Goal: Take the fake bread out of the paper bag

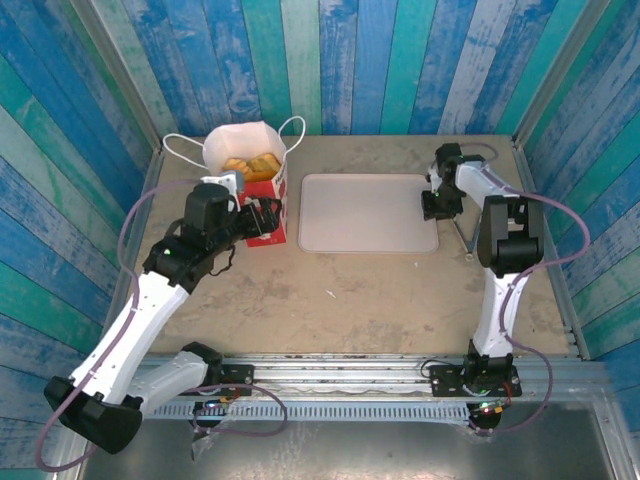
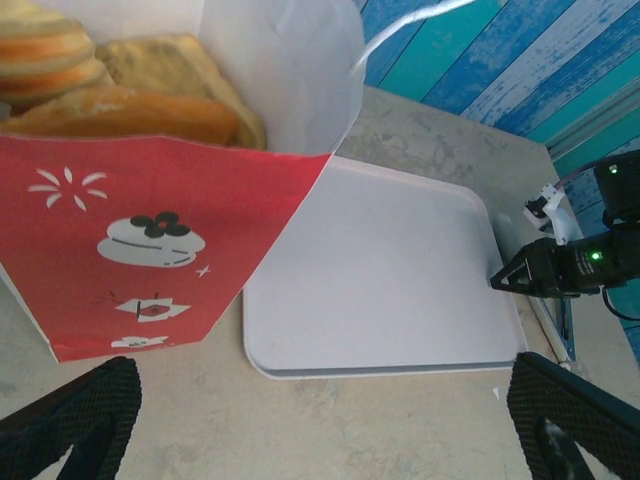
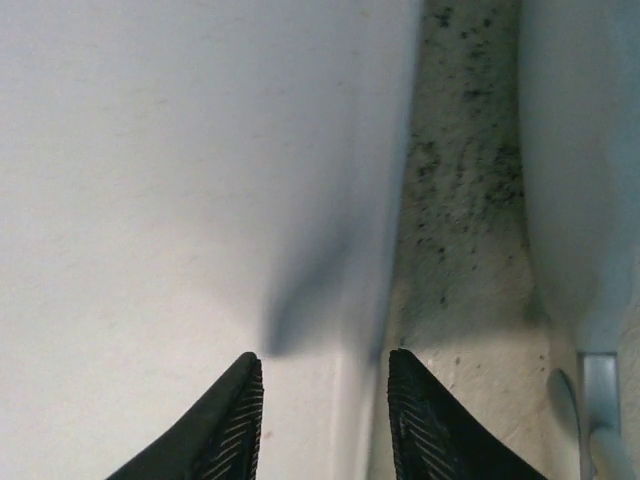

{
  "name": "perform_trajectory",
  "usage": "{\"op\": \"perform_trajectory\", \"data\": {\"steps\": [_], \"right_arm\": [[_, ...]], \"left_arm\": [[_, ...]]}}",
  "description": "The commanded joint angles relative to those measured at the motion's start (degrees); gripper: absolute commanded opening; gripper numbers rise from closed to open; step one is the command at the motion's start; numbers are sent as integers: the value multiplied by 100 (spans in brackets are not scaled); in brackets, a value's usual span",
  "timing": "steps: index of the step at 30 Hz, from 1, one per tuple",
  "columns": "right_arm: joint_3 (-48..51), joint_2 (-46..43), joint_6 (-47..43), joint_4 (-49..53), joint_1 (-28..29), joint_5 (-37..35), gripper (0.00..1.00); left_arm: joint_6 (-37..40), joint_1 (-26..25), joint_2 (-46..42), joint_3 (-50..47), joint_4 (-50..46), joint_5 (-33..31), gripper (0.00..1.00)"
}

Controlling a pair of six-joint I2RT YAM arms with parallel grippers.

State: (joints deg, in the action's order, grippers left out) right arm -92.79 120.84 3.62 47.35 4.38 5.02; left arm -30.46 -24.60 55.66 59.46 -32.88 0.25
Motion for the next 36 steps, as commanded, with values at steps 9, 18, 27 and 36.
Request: {"op": "perform_trajectory", "data": {"steps": [9,18,27,36], "right_arm": [[498,-2388,961,-681,158,2201,53],[1196,-3229,2711,-3192,1216,3613,56],[193,-2579,3449,-3770,1952,3431,59],[-644,-1705,4292,-4244,2261,3615,63]], "left_arm": [[203,1595,295,910,210,2154,79],[280,3809,924,1378,374,4144,76],[-479,5148,1444,1021,1579,4868,82],[-843,5147,2329,1013,2470,5414,82]]}}
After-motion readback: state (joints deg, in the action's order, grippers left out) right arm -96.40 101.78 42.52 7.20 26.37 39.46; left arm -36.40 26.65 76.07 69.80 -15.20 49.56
